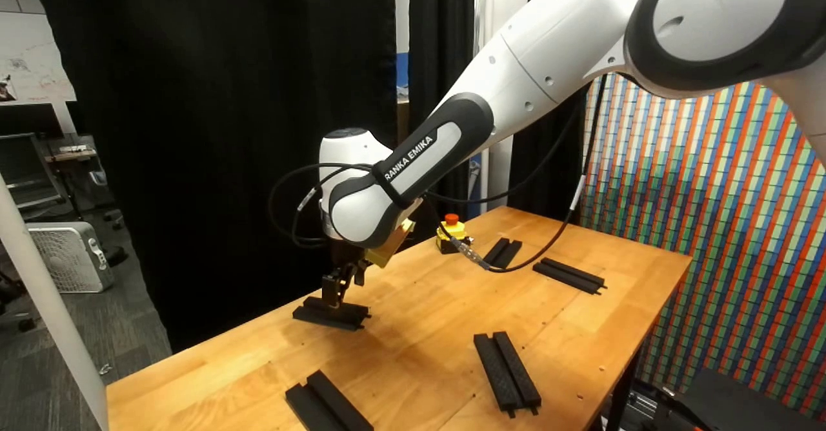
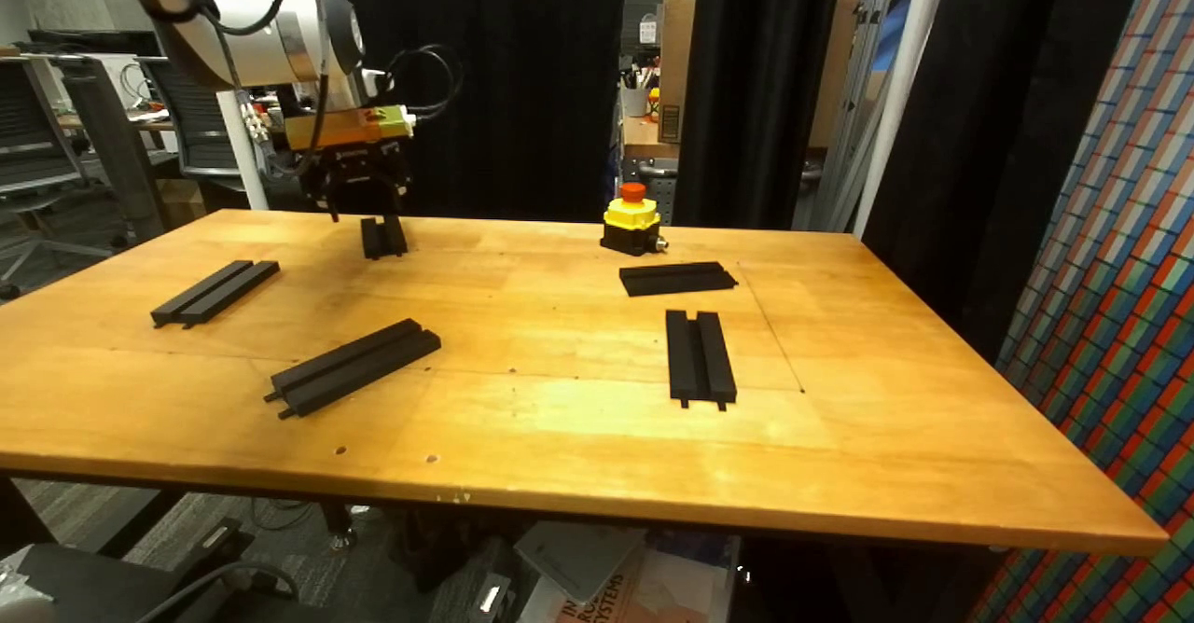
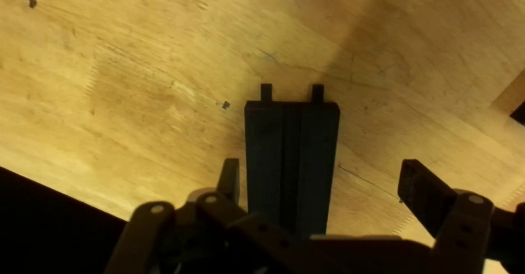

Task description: Arrange the black objects together

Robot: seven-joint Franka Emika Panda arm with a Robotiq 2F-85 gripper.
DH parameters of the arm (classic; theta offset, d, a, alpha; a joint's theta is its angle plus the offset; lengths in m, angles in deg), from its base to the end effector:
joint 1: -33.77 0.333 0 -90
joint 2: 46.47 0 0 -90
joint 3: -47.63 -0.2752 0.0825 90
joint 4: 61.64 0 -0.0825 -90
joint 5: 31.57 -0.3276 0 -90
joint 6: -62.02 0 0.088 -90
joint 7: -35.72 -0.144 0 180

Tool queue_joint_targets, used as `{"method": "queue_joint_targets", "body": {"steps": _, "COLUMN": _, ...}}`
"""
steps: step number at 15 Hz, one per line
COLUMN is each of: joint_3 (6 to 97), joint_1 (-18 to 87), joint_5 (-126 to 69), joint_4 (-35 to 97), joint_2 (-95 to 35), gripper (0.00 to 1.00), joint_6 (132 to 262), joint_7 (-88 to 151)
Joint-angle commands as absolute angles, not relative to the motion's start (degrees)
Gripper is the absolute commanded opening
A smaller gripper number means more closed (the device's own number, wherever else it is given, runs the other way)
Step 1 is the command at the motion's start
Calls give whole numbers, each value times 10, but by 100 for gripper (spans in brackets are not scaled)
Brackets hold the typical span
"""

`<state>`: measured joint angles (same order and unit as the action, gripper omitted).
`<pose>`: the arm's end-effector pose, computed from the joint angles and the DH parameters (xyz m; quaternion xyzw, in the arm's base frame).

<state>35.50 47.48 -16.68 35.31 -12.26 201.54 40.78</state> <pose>0.5779 0.2596 0.2382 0.9393 0.3314 0.0870 0.0190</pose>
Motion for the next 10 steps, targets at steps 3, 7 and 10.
{"method": "queue_joint_targets", "body": {"steps": 3, "joint_3": 374, "joint_1": 490, "joint_5": -170, "joint_4": 281, "joint_2": -66, "gripper": 100, "joint_6": 2004, "joint_7": 446}}
{"method": "queue_joint_targets", "body": {"steps": 7, "joint_3": 370, "joint_1": 487, "joint_5": -178, "joint_4": 251, "joint_2": -34, "gripper": 100, "joint_6": 1986, "joint_7": 464}}
{"method": "queue_joint_targets", "body": {"steps": 10, "joint_3": 370, "joint_1": 487, "joint_5": -179, "joint_4": 231, "joint_2": -14, "gripper": 100, "joint_6": 1977, "joint_7": 469}}
